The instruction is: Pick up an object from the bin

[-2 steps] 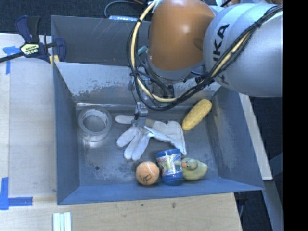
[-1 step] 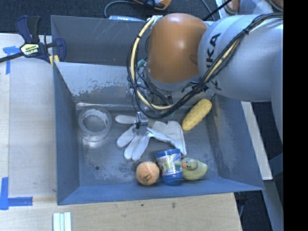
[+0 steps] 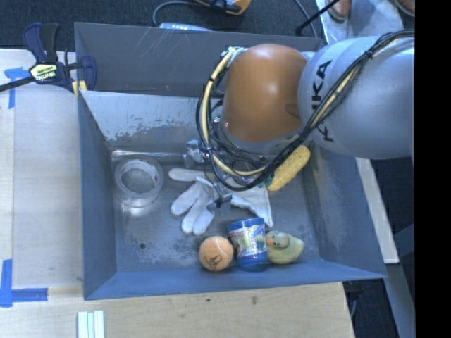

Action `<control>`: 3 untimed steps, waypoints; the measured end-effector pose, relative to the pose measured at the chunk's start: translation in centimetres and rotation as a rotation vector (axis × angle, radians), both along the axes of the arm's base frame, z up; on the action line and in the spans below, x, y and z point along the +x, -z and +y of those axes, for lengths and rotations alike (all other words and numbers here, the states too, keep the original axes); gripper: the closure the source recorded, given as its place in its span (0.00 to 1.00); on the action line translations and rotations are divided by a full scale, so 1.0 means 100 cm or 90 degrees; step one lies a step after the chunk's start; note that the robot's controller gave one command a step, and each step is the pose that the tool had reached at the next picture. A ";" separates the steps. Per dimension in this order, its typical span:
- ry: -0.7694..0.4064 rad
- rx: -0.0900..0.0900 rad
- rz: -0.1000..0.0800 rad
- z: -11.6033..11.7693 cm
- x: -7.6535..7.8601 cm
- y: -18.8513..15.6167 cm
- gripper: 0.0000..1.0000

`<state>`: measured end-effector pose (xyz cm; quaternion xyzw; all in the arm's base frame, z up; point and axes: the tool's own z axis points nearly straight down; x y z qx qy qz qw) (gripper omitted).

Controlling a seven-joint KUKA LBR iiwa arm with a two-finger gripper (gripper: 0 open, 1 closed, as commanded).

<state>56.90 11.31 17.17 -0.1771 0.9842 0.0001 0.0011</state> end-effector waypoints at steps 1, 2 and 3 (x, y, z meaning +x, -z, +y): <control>-0.101 0.001 -0.003 -0.014 0.007 0.026 0.00; -0.177 0.000 -0.005 -0.013 0.012 0.089 0.00; -0.245 0.003 -0.019 -0.013 0.017 0.115 1.00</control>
Offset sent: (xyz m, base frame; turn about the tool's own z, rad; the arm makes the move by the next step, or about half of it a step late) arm 0.0111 -0.0122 -0.1017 -0.2889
